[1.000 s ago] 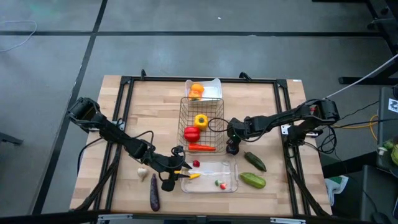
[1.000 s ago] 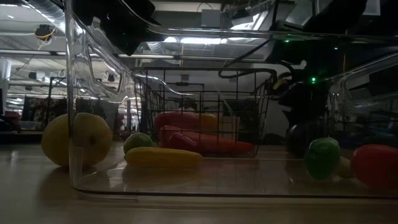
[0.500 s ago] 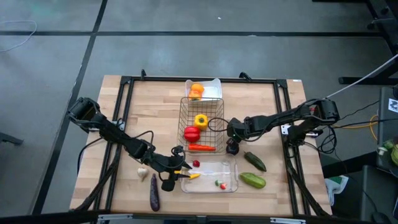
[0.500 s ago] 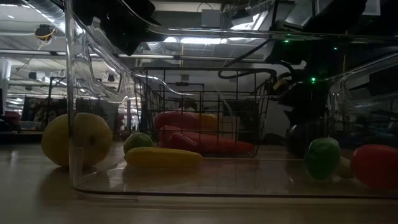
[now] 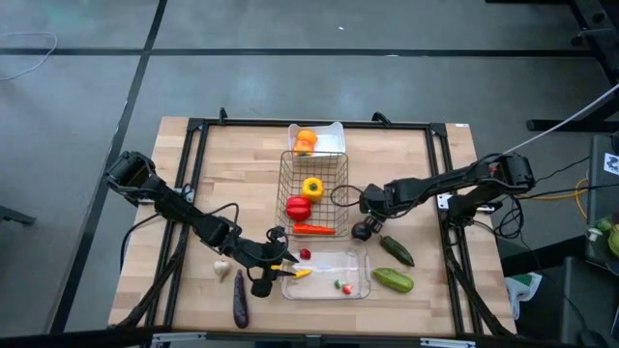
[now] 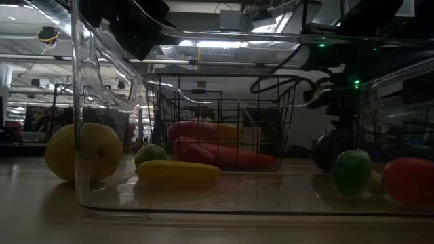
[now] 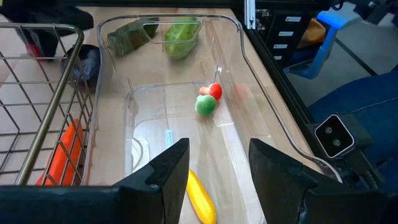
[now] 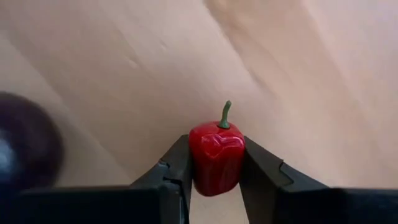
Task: Sort produce into baskets
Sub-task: Put the small red chili pepper into the transparent bin
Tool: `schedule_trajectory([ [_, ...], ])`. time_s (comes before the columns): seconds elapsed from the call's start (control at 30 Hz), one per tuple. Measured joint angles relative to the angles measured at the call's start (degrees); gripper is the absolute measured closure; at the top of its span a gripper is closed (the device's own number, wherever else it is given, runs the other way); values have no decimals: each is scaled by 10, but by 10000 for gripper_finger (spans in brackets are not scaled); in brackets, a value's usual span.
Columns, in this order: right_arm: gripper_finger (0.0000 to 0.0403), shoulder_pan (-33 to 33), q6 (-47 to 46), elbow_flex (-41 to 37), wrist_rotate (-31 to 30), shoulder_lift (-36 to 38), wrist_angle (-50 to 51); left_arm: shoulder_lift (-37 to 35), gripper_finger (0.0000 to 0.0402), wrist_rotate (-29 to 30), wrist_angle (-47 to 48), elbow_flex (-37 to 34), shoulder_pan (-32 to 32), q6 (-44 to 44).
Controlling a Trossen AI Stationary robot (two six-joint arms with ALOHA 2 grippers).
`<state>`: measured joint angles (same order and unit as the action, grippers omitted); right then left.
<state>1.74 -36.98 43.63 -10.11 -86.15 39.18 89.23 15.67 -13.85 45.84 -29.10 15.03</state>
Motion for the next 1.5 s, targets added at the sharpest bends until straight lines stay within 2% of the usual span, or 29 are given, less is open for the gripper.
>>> schedule_trajectory([
  [0.33,307,-8,19,91,-8,9,163,0,239,0,0,0,0,0],
  [0.67,307,-6,43,234,109,9,257,0,239,0,0,0,0,0],
  [0.87,307,0,43,297,220,9,229,0,239,0,0,0,0,0],
  [1.03,307,37,45,300,262,9,152,0,239,0,0,0,0,0],
  [1.23,307,105,81,300,237,-4,65,0,239,0,0,0,0,0],
  [1.37,306,143,113,299,201,-18,49,0,239,0,0,0,0,0],
  [1.5,305,167,134,299,196,-36,49,0,239,0,0,0,0,0],
])
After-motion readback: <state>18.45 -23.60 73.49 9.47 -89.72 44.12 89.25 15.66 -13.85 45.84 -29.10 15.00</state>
